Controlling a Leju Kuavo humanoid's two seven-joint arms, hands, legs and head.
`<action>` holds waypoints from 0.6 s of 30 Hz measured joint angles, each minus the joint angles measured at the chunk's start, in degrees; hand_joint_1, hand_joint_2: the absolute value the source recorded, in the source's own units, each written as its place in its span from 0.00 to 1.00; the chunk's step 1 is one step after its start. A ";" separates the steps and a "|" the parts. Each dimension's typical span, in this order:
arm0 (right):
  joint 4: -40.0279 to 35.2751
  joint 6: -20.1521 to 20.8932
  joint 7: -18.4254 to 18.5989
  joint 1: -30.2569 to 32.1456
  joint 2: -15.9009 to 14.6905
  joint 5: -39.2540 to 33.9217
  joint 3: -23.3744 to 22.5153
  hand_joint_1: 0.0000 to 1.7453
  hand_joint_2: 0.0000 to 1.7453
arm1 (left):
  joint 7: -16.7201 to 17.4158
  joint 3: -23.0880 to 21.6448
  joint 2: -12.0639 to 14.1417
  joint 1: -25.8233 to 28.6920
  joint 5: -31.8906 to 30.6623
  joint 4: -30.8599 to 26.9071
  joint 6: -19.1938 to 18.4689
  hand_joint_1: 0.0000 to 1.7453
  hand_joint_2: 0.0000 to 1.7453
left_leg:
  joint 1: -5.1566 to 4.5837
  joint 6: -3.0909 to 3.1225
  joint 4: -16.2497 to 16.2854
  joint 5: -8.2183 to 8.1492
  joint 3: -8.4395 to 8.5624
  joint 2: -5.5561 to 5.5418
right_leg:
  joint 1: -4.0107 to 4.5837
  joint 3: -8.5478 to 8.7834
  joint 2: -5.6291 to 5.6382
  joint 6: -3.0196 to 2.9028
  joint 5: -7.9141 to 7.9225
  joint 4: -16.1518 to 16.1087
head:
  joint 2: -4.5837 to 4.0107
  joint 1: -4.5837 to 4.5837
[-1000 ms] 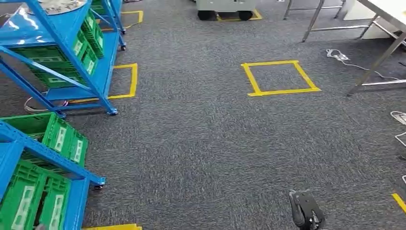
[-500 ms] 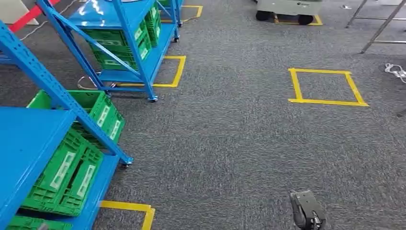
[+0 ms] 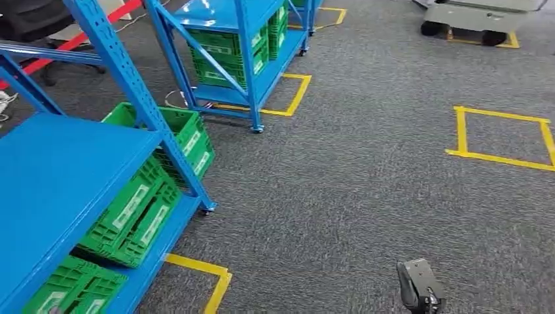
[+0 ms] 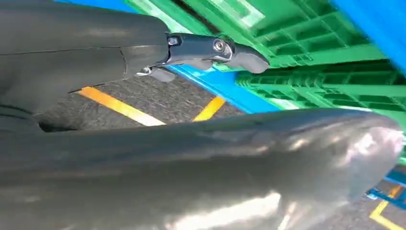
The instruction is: Take the parts from the cabinet and place them on the table.
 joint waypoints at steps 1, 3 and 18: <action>-0.04 0.00 0.00 -0.01 0.00 0.00 0.00 0.00 0.00 | 0.00 0.00 0.00 0.19 0.00 0.00 0.00 0.00 0.00 | 0.04 -0.34 0.00 0.17 -0.29 -0.62 | 0.02 -0.05 -0.53 -0.26 0.16 -0.12 | 0.00 -0.07; -0.13 0.02 -0.02 -0.08 0.02 0.02 0.02 0.00 0.00 | 0.00 0.00 0.00 0.17 0.00 0.00 0.00 0.00 0.00 | -0.10 -0.72 2.35 -1.99 -1.18 3.51 | -0.25 0.01 -2.11 -1.02 0.54 -0.60 | -0.02 -0.33; -0.85 -0.37 0.66 -0.04 0.02 0.13 0.00 0.00 0.00 | 0.61 -0.09 0.07 -0.02 -0.52 -0.02 0.39 0.00 0.00 | -0.08 1.51 0.11 -0.36 0.21 8.90 | 0.41 0.06 -8.66 0.84 -1.89 0.82 | 0.00 -0.11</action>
